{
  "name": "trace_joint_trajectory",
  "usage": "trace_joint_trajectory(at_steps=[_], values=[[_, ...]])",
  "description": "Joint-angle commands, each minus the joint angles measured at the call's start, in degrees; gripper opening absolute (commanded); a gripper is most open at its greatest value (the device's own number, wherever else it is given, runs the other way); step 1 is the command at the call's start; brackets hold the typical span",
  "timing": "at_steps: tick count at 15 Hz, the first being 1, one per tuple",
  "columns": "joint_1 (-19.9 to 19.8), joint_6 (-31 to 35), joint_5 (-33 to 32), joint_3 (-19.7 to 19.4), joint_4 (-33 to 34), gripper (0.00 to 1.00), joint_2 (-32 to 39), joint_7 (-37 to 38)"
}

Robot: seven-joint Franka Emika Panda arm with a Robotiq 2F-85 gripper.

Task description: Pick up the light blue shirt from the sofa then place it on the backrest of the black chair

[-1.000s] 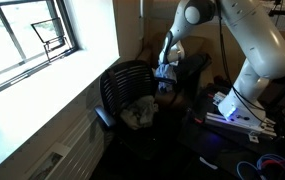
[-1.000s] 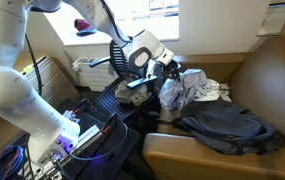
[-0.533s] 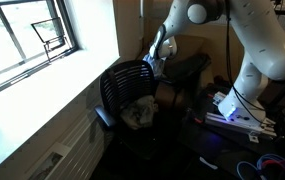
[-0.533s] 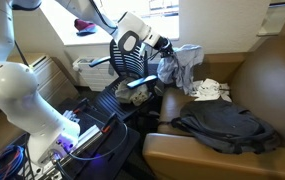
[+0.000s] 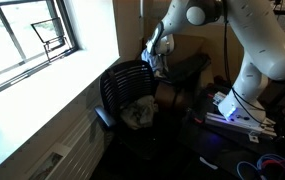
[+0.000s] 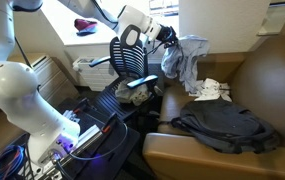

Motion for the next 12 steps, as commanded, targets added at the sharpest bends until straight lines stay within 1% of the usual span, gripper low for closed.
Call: trace_joint_trajectory(at_steps=[1, 2, 3, 4, 6, 8, 9, 10, 11, 12], values=[[6.20, 3.74, 2.71, -4.06, 4.99, 0.03, 0.41, 2.39], [7.84, 5.52, 3.16, -4.53, 5.90, 0.03, 0.48, 3.03], [9.48, 7.85, 3.86, -4.22, 6.28, 0.03, 0.11, 3.93], [15.02, 4.42, 5.39, -9.21, 9.97, 0.03, 2.59, 7.07], [18.11, 4.76, 1.49, -6.53, 9.31, 0.03, -1.35, 9.75], [20.23, 4.65, -3.44, -2.35, 6.83, 0.03, -6.62, 9.75], [20.99, 4.62, -5.74, 0.12, 3.61, 0.03, -9.93, 8.30], [20.78, 4.56, -8.28, 2.58, 1.22, 0.03, -12.64, 7.41], [20.78, 3.43, -10.07, 3.94, -1.55, 0.03, -14.74, 6.50], [22.66, 0.80, -10.32, 1.85, -3.40, 0.03, -15.00, 5.40]])
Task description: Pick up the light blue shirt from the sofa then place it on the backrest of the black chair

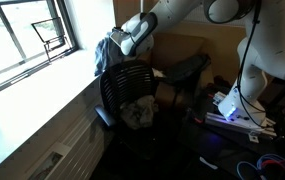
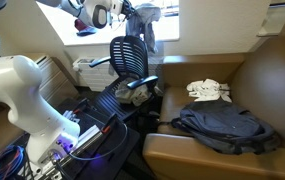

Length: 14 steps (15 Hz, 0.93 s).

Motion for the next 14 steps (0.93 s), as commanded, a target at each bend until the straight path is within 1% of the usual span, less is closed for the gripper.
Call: trace_joint_trajectory(at_steps=[1, 2, 3, 5, 7, 8, 9, 10, 11, 13, 14], values=[[2.71, -6.40, -3.55, -1.72, -10.45, 0.03, -8.81, -5.47], [5.36, -9.14, -2.77, -5.82, -11.85, 0.03, -8.93, -7.14], [8.67, -12.08, -2.24, -11.43, -12.75, 0.03, -8.50, -8.69], [13.12, -19.72, -3.77, -20.75, -13.46, 0.03, -8.03, -11.16], [17.89, -29.78, -9.80, -30.60, -12.61, 0.03, -8.34, -11.78], [21.46, -34.33, -13.00, -35.57, -12.40, 0.03, -9.68, -12.67], [25.25, -37.06, -14.92, -40.24, -12.69, 0.03, -11.78, -14.44], [27.12, -38.89, -20.29, -43.02, -12.71, 0.03, -15.66, -14.33], [30.89, -40.59, -22.16, -47.43, -12.41, 0.03, -17.59, -16.03], [38.94, -43.04, -24.43, -55.82, -11.25, 0.03, -22.92, -20.97], [43.60, -44.64, -23.73, -60.68, -10.52, 0.03, -24.25, -24.25]])
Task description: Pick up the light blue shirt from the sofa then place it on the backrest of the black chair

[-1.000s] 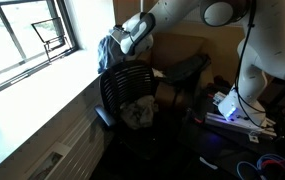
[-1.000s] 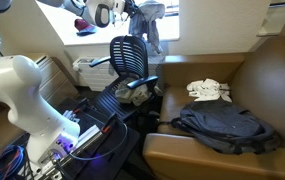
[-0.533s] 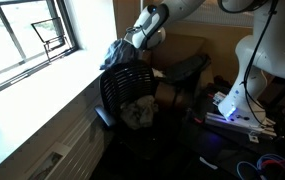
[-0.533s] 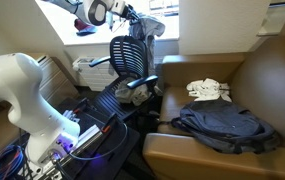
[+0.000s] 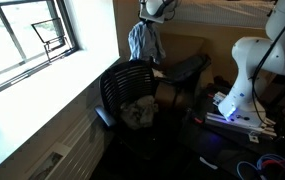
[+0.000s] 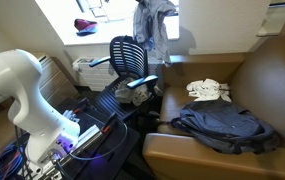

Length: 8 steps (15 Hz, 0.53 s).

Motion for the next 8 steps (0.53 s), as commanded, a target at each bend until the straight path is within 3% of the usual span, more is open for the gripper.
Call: trace_joint_trajectory(at_steps=[1, 5, 6, 8], values=[[14.56, -4.91, 0.77, -14.32, 1.15, 0.03, -9.38, -12.57], [29.87, -1.71, 8.42, -28.97, -0.97, 0.03, -14.21, -30.08], [32.81, -0.81, 10.50, -31.34, -1.97, 0.03, -15.73, -34.64], [35.39, 2.06, 14.63, -32.06, -5.30, 0.03, -20.20, -43.48]])
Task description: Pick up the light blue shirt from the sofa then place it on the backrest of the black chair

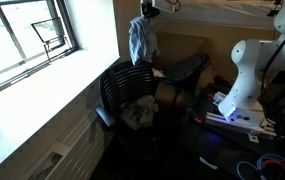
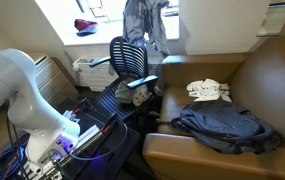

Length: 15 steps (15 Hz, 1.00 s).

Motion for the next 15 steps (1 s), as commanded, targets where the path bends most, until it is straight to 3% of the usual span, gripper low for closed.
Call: trace_joint_trajectory(at_steps=[1, 3, 4, 5, 6, 8, 15], values=[[4.99, 5.59, 6.67, -1.82, -5.57, 0.03, -8.86, -15.44], [4.70, 5.90, 5.32, -0.55, -8.40, 0.03, -15.09, -20.30], [-6.44, 5.36, 0.91, 10.39, -10.13, 0.03, -18.00, -19.53], [-8.11, 7.05, -4.82, 11.77, -13.05, 0.03, -20.55, -17.15], [1.99, 11.85, -6.20, 1.90, -15.41, 0.03, -20.37, -15.20], [4.45, 22.12, -5.40, 0.85, -16.19, 0.03, -24.63, -9.44], [15.62, 49.52, -3.02, -1.50, -12.57, 0.03, -36.53, -3.23]])
